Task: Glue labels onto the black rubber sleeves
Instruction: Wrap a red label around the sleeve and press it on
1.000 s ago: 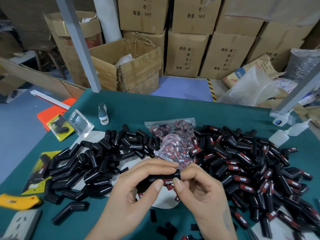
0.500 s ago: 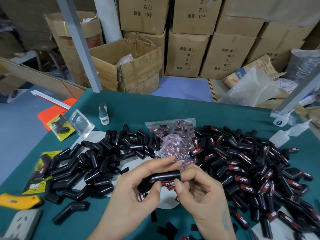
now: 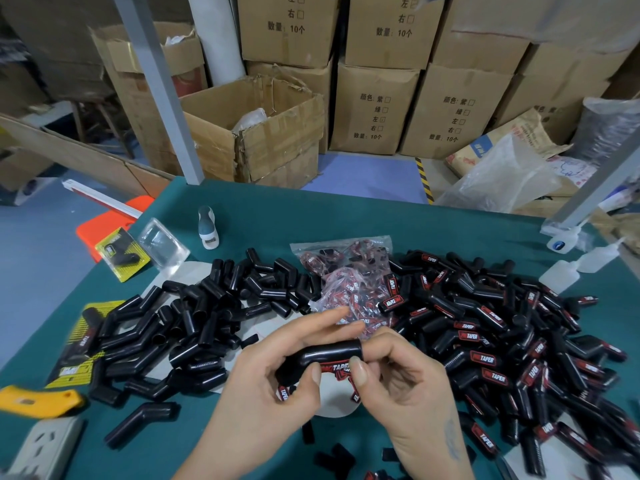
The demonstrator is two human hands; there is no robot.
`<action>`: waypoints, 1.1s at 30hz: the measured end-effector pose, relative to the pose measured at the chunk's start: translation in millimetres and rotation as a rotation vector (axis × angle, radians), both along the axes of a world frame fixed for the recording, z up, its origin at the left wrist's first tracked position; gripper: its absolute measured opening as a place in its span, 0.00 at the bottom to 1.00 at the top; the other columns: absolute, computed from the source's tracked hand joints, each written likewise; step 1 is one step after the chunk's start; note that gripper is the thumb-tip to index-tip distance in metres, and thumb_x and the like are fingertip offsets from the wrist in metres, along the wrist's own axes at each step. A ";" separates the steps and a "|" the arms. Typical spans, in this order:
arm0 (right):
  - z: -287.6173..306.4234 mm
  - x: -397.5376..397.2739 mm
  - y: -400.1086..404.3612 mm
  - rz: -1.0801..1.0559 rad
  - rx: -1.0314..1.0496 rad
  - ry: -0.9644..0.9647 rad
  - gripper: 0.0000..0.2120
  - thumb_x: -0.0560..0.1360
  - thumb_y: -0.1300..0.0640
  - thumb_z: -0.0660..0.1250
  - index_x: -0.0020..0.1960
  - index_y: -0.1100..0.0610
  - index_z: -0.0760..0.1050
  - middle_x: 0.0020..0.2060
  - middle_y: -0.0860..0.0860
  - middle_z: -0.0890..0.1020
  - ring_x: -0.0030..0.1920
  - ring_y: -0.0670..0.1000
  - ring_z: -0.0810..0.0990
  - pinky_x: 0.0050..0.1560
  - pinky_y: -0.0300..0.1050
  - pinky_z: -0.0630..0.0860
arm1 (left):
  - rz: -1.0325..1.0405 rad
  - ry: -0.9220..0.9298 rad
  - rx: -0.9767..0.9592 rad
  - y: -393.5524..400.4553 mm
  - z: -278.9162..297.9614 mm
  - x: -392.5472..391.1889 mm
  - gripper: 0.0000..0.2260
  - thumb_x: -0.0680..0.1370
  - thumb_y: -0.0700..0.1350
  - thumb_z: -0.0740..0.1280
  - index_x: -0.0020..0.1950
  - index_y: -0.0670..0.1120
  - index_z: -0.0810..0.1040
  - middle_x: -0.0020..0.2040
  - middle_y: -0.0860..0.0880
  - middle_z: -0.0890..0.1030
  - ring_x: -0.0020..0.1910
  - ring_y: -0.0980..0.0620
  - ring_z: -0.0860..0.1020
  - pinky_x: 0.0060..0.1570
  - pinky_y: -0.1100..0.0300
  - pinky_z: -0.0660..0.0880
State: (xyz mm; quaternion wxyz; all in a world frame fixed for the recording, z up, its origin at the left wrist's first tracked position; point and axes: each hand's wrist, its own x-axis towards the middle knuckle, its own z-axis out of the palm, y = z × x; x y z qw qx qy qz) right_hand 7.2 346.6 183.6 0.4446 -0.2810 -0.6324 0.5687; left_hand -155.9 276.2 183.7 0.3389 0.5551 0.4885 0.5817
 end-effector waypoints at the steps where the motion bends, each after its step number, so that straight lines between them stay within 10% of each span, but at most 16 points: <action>1: 0.1 0.2 0.0 0.001 0.000 -0.002 0.12 0.72 0.52 0.73 0.40 0.61 0.79 0.33 0.57 0.72 0.35 0.50 0.70 0.39 0.40 0.68 | -0.001 0.000 -0.003 -0.4 0.1 -0.1 0.32 0.77 0.27 0.62 0.71 0.58 0.78 0.64 0.53 0.85 0.67 0.52 0.82 0.66 0.63 0.75; 28: 3.6 3.3 3.1 -0.034 -0.039 0.016 0.07 0.74 0.48 0.72 0.40 0.50 0.82 0.33 0.48 0.73 0.34 0.45 0.70 0.39 0.33 0.68 | -0.108 0.079 -0.002 -2.9 5.2 -7.1 0.35 0.77 0.26 0.61 0.75 0.60 0.74 0.72 0.54 0.79 0.74 0.51 0.75 0.67 0.61 0.73; 33: 2.2 4.0 2.1 0.006 -0.056 -0.013 0.12 0.75 0.47 0.72 0.47 0.55 0.84 0.40 0.63 0.77 0.41 0.63 0.74 0.45 0.46 0.72 | -0.076 0.088 0.030 -2.2 5.4 -2.8 0.35 0.77 0.25 0.61 0.75 0.58 0.72 0.72 0.54 0.79 0.74 0.52 0.75 0.70 0.61 0.72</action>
